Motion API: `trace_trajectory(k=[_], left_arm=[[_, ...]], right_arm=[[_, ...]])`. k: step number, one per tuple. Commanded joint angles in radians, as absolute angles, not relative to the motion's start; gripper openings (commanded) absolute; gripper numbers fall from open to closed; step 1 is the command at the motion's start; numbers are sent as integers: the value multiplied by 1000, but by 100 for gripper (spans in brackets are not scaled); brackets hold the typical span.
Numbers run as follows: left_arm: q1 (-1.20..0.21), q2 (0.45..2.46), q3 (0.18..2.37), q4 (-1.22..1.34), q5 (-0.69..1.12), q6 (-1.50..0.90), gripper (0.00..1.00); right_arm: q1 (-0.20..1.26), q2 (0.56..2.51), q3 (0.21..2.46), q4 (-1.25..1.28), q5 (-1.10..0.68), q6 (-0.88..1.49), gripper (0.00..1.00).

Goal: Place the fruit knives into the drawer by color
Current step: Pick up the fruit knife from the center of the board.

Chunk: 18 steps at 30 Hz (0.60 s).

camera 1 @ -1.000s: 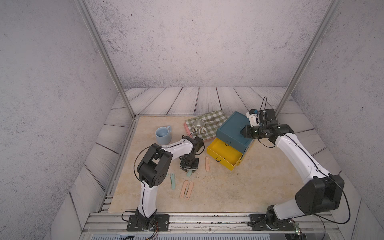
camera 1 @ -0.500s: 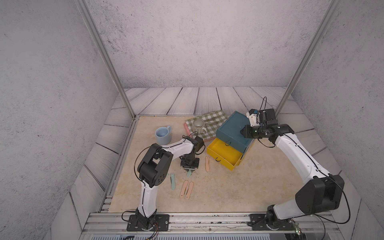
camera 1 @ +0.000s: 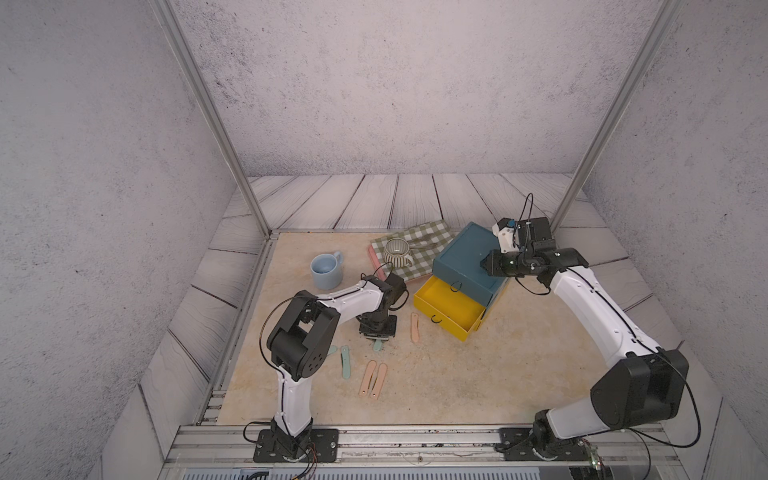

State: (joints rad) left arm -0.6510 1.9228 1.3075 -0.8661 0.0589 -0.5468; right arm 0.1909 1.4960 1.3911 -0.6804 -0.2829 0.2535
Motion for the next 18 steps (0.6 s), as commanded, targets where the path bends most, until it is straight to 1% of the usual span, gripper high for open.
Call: trace_trajectory(k=[1, 6, 10, 16, 18], left_arm=[[-651, 1837, 1322, -902, 32, -574, 3], [-650, 1749, 1342, -937, 54, -591, 3], [-653, 1668, 1360, -953, 126, -618, 4], [-662, 1553, 1387, -886, 243, -688, 4], [-674, 1535, 1413, -869, 258, -714, 4]], right_arm=[[192, 1589, 1303, -984, -215, 255, 16], [193, 1590, 1308, -983, -217, 256, 17], [193, 1591, 1306, -982, -215, 257, 17], [190, 1600, 1304, -978, -212, 258, 17], [192, 1603, 1305, -978, -213, 258, 17]])
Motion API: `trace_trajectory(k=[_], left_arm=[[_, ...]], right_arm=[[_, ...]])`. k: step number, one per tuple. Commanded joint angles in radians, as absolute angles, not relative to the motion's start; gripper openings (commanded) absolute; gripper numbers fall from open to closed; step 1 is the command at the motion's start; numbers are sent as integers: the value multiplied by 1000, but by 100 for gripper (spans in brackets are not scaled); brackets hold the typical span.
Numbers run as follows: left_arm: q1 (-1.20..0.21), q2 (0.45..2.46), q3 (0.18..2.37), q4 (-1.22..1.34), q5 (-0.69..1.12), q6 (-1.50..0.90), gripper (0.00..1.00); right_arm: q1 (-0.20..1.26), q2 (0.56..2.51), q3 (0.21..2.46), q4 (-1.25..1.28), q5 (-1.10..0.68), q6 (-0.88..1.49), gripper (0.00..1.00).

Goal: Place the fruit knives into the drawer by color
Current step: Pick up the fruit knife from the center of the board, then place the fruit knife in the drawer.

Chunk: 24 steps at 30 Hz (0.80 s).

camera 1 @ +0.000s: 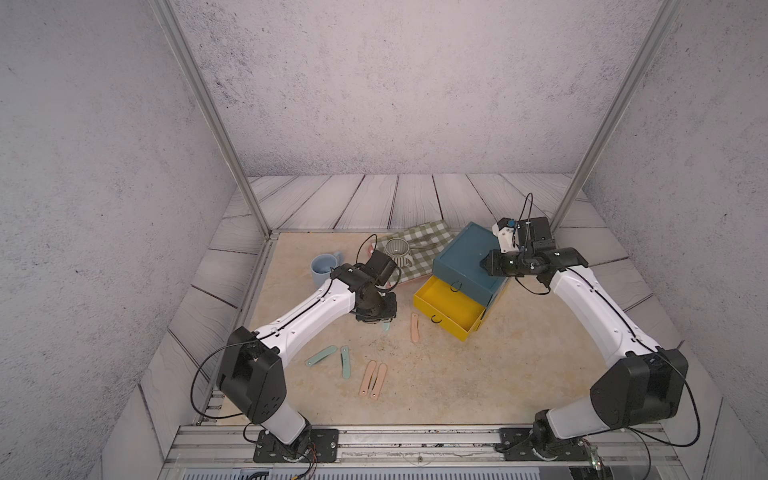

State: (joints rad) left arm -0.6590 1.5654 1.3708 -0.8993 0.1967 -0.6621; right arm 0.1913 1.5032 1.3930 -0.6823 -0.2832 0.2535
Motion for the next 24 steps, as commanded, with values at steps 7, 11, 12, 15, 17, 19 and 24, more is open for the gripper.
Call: trace_trajectory(k=[7, 11, 12, 15, 17, 19, 24], left_arm=[[-712, 1556, 1468, -736, 299, -803, 4], [-733, 1620, 1502, -682, 322, -837, 4], [-739, 1640, 1521, -679, 324, -841, 4], [-751, 1691, 1571, -672, 324, -847, 4], [-759, 1724, 1604, -671, 326, -851, 4], [-764, 1753, 1628, -672, 328, -853, 4], [-781, 1802, 1661, -664, 321, -866, 4]], right_arm=[[192, 1614, 1308, -978, -209, 259, 16], [192, 1615, 1314, -983, -209, 256, 15], [192, 1617, 1316, -984, -208, 255, 14], [192, 1615, 1318, -988, -207, 253, 10], [193, 1616, 1317, -988, -208, 252, 8], [193, 1613, 1313, -989, -210, 252, 6], [191, 1610, 1305, -990, -212, 249, 1]])
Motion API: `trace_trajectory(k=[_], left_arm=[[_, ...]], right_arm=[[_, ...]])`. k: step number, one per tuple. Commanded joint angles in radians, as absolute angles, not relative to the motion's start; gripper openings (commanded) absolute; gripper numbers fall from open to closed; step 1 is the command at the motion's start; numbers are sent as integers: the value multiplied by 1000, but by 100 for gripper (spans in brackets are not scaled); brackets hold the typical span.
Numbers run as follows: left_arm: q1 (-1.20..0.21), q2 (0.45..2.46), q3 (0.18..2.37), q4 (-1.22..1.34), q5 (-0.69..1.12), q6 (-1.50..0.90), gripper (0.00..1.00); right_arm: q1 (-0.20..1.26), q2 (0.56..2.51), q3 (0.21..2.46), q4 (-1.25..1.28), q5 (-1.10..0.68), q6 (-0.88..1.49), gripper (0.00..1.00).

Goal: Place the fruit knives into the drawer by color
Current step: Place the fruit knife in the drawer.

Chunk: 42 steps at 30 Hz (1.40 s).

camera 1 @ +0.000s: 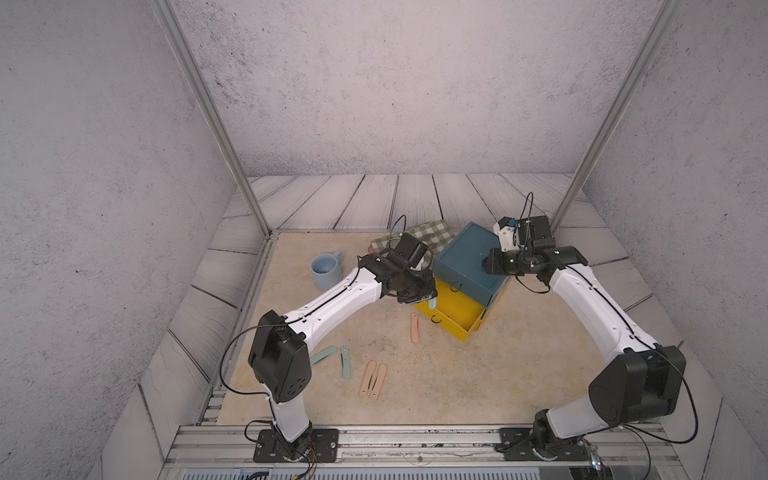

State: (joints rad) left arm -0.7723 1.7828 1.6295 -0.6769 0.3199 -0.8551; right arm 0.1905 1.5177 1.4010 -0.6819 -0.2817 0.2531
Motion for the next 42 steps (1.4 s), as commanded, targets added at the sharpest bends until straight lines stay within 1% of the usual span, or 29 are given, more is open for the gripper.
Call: trace_trajectory(k=[1, 6, 17, 25, 29, 36, 42], left_arm=[[-786, 1808, 1667, -659, 321, -869, 4], [-796, 1854, 1702, -657, 310, -872, 4], [-807, 1918, 1704, -616, 314, -910, 4], [-808, 1946, 1709, -606, 325, -923, 8], [-808, 1960, 1720, -608, 328, -922, 13], [-808, 1982, 1736, -614, 335, -922, 26], [-807, 1991, 1747, -619, 337, -916, 33]], right_arm=[[192, 1610, 1304, -989, -215, 251, 0], [192, 1608, 1305, -992, -222, 246, 0], [191, 1609, 1299, -994, -222, 241, 0], [193, 1608, 1299, -992, -222, 242, 0], [192, 1612, 1299, -990, -222, 242, 0], [193, 1612, 1295, -986, -221, 243, 0], [192, 1612, 1293, -986, -222, 241, 0]])
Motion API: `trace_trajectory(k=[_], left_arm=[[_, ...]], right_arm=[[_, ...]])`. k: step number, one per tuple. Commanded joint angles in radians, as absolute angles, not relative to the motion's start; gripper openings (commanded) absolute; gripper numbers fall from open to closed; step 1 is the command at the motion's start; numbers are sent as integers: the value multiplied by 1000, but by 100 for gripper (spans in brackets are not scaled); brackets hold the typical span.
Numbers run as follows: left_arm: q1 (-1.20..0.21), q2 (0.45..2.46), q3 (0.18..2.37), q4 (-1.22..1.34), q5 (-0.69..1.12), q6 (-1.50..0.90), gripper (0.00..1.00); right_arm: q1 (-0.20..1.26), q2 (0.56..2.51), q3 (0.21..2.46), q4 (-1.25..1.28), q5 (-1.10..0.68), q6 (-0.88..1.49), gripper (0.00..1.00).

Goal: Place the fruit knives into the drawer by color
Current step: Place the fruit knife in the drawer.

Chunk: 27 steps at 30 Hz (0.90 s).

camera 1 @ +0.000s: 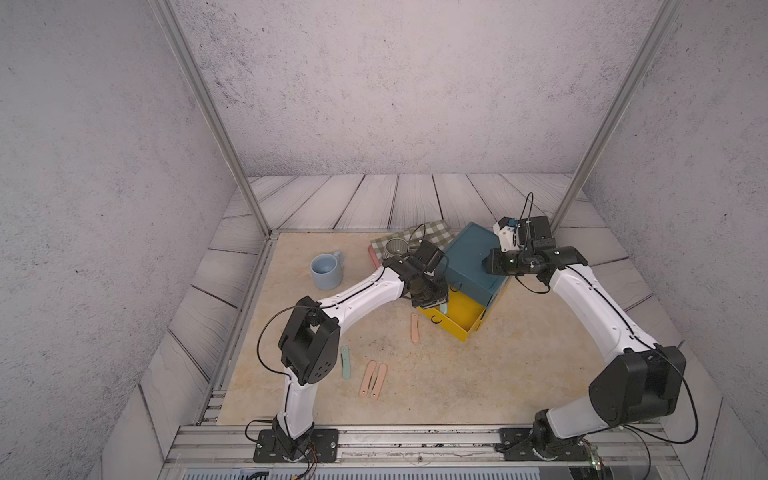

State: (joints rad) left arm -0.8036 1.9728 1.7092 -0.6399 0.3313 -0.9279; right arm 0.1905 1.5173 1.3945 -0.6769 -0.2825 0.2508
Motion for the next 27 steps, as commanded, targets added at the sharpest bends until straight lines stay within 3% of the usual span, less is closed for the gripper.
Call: trace_trajectory(k=[1, 18, 27], left_arm=[[-808, 1993, 1749, -620, 337, -916, 34], [-808, 1912, 1929, -783, 253, -823, 39], [-774, 1646, 1686, -837, 130, -764, 40]], right_arm=[[192, 1612, 1292, -986, -222, 241, 0], [192, 1609, 1284, -983, -213, 241, 0], [192, 1608, 1278, -977, -210, 245, 0]])
